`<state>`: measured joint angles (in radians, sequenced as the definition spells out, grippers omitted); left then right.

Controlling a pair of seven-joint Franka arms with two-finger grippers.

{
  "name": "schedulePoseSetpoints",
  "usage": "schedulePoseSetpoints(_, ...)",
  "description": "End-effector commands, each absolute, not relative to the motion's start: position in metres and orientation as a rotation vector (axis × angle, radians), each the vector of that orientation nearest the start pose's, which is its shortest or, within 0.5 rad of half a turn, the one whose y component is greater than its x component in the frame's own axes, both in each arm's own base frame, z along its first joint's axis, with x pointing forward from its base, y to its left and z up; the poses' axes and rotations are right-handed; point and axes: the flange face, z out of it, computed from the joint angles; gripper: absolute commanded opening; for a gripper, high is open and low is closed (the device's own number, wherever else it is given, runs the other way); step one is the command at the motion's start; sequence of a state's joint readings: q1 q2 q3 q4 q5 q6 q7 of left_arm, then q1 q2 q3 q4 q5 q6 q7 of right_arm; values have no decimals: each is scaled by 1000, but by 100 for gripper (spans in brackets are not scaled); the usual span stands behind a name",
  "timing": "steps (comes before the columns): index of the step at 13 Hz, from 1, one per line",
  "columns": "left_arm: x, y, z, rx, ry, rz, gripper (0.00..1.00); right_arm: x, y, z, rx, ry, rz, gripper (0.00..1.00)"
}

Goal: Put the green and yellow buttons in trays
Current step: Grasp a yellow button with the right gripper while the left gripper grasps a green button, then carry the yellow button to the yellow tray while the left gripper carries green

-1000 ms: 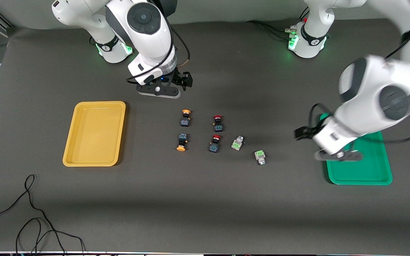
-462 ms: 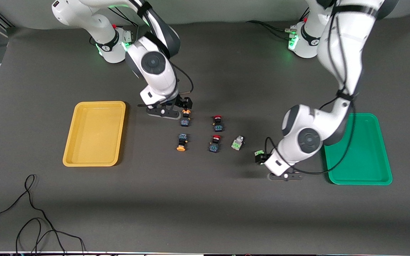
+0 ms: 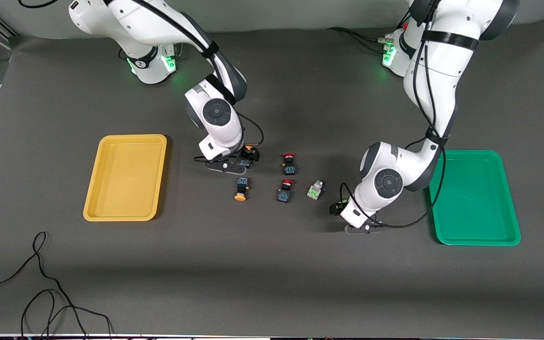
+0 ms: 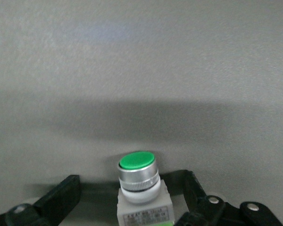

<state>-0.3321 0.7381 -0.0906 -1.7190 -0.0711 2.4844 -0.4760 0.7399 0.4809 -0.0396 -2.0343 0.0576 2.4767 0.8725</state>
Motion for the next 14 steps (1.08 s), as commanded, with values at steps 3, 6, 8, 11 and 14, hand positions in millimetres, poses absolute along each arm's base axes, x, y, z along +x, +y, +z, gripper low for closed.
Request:
schedulePoseSetpoints(3, 600, -282, 169, -3208, -294, 47, 52, 456, 389, 181, -3121, 377, 49, 100)
schedulePoseSetpoints(6, 595, -292, 168, -3171, -184, 4, 0, 456, 390, 177, -3118, 375, 44, 63)
schedulePoseSetpoints(8, 597, -288, 171, -3134, -163, -31, 0, 455, 392, 178, -3117, 370, 44, 43)
schedulePoseSetpoints(11, 610, -266, 232, -3058, -202, 86, 0, 459, 394, 187, -3107, 375, 39, 18)
schedulePoseSetpoints(14, 615, -215, 325, -2990, -232, 222, 0, 478, 400, 254, -3102, 399, 120, 17)
